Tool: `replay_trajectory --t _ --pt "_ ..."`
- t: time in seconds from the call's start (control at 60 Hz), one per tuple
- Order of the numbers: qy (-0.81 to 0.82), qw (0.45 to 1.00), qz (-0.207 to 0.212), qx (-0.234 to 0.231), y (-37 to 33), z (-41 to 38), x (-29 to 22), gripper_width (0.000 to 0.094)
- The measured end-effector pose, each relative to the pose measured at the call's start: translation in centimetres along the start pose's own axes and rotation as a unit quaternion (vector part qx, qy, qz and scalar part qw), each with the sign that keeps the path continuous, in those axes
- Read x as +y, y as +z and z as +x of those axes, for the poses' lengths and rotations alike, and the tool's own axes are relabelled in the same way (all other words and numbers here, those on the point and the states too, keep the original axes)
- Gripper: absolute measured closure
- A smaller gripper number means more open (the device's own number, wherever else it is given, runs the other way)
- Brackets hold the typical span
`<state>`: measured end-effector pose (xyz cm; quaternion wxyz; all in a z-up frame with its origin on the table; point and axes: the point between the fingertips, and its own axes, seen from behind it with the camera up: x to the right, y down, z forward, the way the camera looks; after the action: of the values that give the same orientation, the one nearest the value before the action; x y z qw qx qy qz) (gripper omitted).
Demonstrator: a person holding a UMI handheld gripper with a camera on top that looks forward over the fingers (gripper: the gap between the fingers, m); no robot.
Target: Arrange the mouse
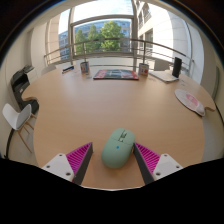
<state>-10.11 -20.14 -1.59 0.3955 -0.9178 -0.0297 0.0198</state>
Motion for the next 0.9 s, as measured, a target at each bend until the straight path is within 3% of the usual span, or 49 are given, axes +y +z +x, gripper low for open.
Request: replay_trajectory --t 0.083,0.183,0.35,0.467,0.55,0.7,0.767,0.9 --pt "-0.008 1.0 -0.003 0.008 1.3 -0.5 -1.2 0.0149" --pt "-0.019 1.0 0.001 -0.002 2.2 -1.3 -1.6 0.0426" --pt "-0.041 0.999 0.006 -0.019 2.4 -2.1 -2.0 0.0505" --pt "-0.052 0.997 0.013 -0.056 1.3 -3.0 -3.7 0.053" --pt "-0.054 0.993 0.054 -0.09 -0.9 -3.0 -8.7 0.0531" --pt "-0.022 0.978 0.164 -0.128 -5.9 2.1 -22.8 0.0532" --pt "-0.002 0.971 0.206 -0.119 -6.7 7.3 -29.4 0.0531" --pt "0.029 0.969 0.236 -0.064 -4.2 21.6 -34.9 0.0533"
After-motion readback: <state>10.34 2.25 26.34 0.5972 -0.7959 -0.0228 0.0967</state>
